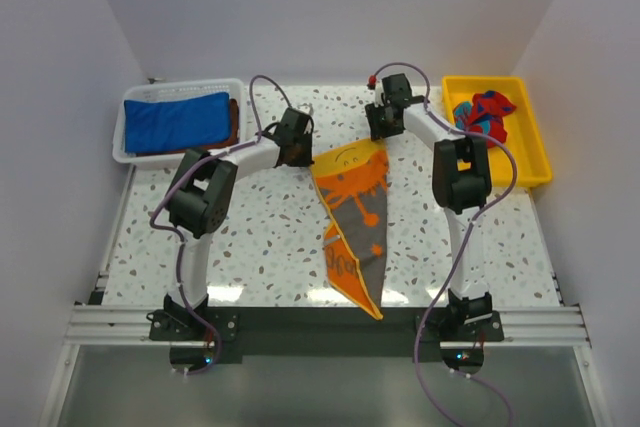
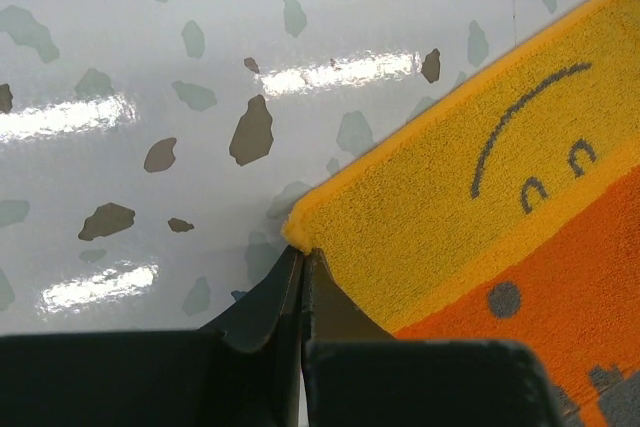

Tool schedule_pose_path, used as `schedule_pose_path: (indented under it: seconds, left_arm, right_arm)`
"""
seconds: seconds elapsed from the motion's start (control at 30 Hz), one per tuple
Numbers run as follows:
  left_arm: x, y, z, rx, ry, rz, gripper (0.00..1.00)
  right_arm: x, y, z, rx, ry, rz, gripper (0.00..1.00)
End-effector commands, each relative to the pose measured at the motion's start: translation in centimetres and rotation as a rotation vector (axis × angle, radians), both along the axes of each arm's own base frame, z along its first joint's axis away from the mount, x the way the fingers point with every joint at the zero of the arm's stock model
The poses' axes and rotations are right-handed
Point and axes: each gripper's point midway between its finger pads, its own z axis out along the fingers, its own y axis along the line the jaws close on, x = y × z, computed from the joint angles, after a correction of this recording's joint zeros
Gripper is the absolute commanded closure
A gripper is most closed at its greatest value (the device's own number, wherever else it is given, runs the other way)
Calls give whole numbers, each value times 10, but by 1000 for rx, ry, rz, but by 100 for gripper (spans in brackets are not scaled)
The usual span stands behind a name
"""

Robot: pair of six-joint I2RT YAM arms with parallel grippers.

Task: Fold and stack the towels
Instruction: Flatten out the crumpled towel

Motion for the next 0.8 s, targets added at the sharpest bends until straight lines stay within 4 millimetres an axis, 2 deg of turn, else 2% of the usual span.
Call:
schedule_pose_path:
  seconds: [0.0, 0.2, 0.33, 0.43, 0.47, 0.53, 0.57, 0.63, 0.67, 0.77]
  left_arm:
    - [4, 0, -3, 21, -28, -20, 100]
    - [2, 3, -6, 38, -22, -18, 100]
    - [3, 7, -4, 59, -32, -20, 100]
    - [5, 11, -4, 82, -43, -23, 100]
    - [7, 12, -3, 87, -51, -25, 100]
    - [10, 14, -1, 93, -65, -46, 100]
    - [11, 15, 0, 95, -70, -50, 100]
    - [21, 20, 16, 94, -113, -58, 100]
    - [24, 18, 24, 81, -135, -73, 100]
    - [46, 21, 82, 80, -278, -112, 100]
  right_arm:
    - [-6, -1, -15, -18, 51, 31, 53]
    - [-26, -5, -33, -56, 141, 45, 53]
    - [-39, -3, -41, -72, 182, 69, 61]
    - [-43, 0, -44, -68, 196, 94, 78]
    - [-43, 2, -41, -62, 190, 97, 86]
    - [-40, 5, -35, -46, 177, 99, 96]
    - [-37, 7, -25, -39, 159, 100, 98]
    - [-30, 13, -6, -12, 114, 100, 99]
    - [-24, 14, 16, 2, 64, 96, 100]
    - [-8, 16, 64, 30, -58, 62, 100]
